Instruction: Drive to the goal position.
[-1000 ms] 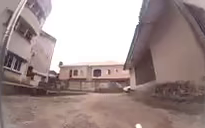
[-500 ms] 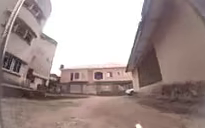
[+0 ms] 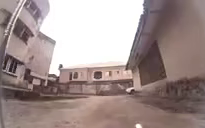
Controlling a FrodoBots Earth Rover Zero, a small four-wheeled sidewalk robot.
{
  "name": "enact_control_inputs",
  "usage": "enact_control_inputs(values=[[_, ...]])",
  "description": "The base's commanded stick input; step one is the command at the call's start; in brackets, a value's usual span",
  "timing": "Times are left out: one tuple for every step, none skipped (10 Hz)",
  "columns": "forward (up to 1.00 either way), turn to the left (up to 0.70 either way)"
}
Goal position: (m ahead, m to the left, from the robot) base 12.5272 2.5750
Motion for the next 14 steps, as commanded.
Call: enact_control_inputs(values=[[0.84,0.03],[0.84,0.03],[0.84,0.03],[0.84,0.03],[0.84,0.03],[0.84,0.03],[0.84,0.03],[0.84,0.03],[0.84,0.03],[0.84,0.03],[0.84,0.03],[0.84,0.03],[0.84,0.03],[0.84,0.03]])
